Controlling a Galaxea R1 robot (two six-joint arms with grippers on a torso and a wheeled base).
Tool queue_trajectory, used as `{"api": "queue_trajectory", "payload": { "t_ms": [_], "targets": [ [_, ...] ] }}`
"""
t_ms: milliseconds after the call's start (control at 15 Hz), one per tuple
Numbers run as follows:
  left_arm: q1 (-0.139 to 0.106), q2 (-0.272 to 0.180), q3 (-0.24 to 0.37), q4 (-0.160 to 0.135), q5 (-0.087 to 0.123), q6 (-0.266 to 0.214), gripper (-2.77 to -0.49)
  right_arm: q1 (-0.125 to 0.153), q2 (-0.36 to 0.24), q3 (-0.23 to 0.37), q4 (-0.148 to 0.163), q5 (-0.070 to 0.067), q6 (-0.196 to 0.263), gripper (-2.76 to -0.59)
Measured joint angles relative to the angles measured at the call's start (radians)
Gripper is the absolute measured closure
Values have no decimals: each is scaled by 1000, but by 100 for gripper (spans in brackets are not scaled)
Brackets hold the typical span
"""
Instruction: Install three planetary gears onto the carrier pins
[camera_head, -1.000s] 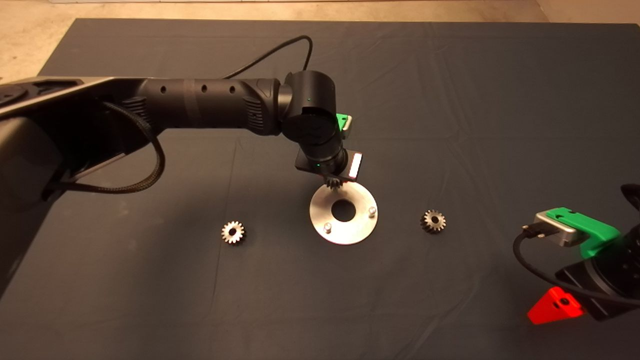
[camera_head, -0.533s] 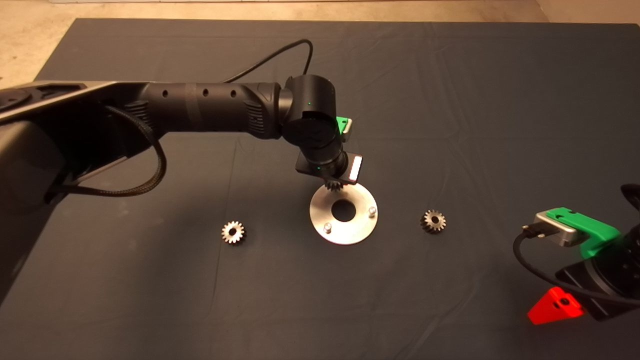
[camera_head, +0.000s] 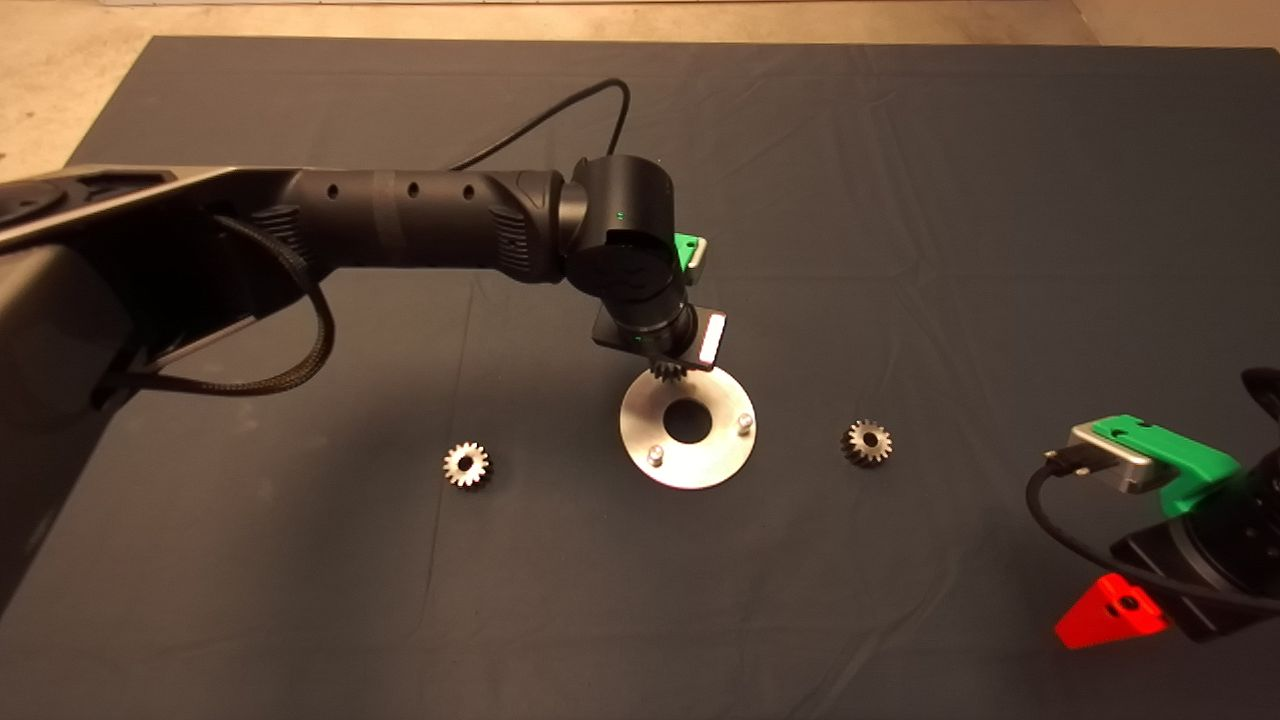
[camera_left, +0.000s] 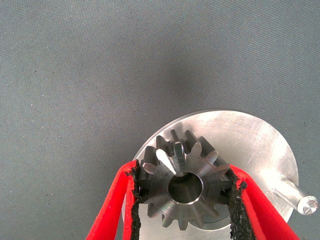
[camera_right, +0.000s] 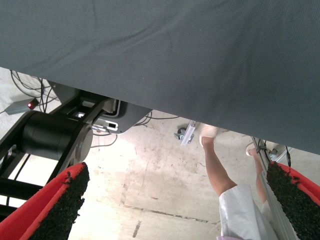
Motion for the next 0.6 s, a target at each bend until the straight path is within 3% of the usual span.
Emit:
{"api": "queue_trajectory", "payload": {
  "t_ms": [200, 600],
  "targets": [
    [0, 3, 2, 17, 19, 0, -90, 0, 0, 0, 0, 0, 0, -265],
    [0, 3, 3, 21, 24, 0, -90, 0, 0, 0, 0, 0, 0, -265]
  ]
}}
